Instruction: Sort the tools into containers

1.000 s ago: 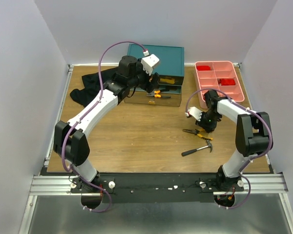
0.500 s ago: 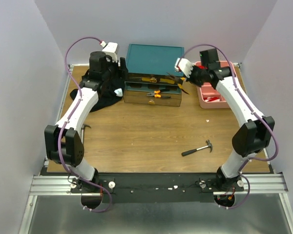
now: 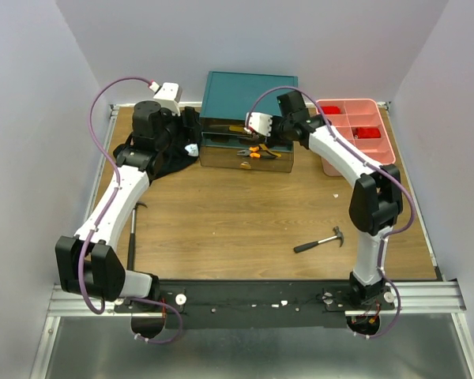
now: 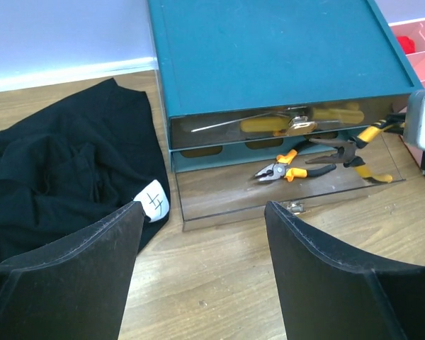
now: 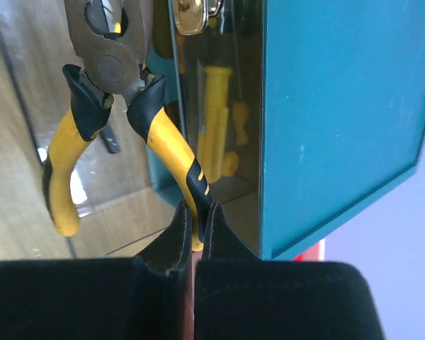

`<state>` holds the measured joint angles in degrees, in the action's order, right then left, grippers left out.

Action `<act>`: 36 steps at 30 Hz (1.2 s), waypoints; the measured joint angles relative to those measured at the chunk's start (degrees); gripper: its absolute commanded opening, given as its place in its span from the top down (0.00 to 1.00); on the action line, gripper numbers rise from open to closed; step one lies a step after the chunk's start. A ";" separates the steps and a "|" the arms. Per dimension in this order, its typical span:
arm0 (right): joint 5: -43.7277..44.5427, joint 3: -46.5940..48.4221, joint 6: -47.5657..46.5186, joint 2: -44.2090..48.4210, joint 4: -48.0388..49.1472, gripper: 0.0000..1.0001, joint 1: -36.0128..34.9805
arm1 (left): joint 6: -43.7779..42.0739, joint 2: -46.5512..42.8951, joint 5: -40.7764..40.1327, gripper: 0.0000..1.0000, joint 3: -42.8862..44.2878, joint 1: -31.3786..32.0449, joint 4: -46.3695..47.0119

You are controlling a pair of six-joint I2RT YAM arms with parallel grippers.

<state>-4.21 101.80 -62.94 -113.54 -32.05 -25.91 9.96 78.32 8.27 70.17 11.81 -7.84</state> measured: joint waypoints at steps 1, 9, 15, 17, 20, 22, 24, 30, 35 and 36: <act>0.92 -1.01 -1.03 0.00 0.87 0.99 -0.26 | 0.00 -0.24 -0.13 0.21 -0.26 -0.13 0.07; 8.07 -11.43 -8.94 -0.09 15.02 0.50 -1.79 | -0.02 0.44 -0.09 0.21 -0.52 -0.46 0.04; 9.66 -10.27 -5.14 -0.09 13.70 0.47 -2.51 | -0.63 3.74 5.81 0.37 -1.01 -0.44 2.08; 9.49 -8.61 -2.51 0.57 12.22 0.47 -2.60 | -2.16 4.39 9.73 0.65 -3.39 -0.09 3.87; 8.57 -7.34 3.17 3.82 9.97 0.54 -2.49 | -5.70 5.92 14.86 1.00 -6.58 1.53 5.20; 7.76 -7.28 7.43 6.93 8.46 0.61 -2.10 | -8.46 8.39 17.64 1.00 -7.58 2.82 5.44; 7.02 -7.30 13.03 10.88 7.43 0.66 -1.53 | -9.99 11.93 20.13 1.00 -7.87 4.11 6.45; 6.71 -11.98 24.26 19.71 7.54 0.74 1.22 | -11.98 20.39 22.67 1.00 -6.99 7.21 9.14; 7.58 -15.06 31.89 20.65 6.62 0.76 5.38 | -9.75 25.75 20.61 1.00 -5.57 9.22 14.19; 7.69 -15.43 32.96 20.65 6.23 0.76 6.49 | -8.68 26.71 19.37 1.00 -5.42 9.70 15.45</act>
<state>3.49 86.37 -29.98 -92.88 -25.82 -19.42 1.28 105.03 27.64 64.75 21.52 7.62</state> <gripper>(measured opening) 0.249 0.006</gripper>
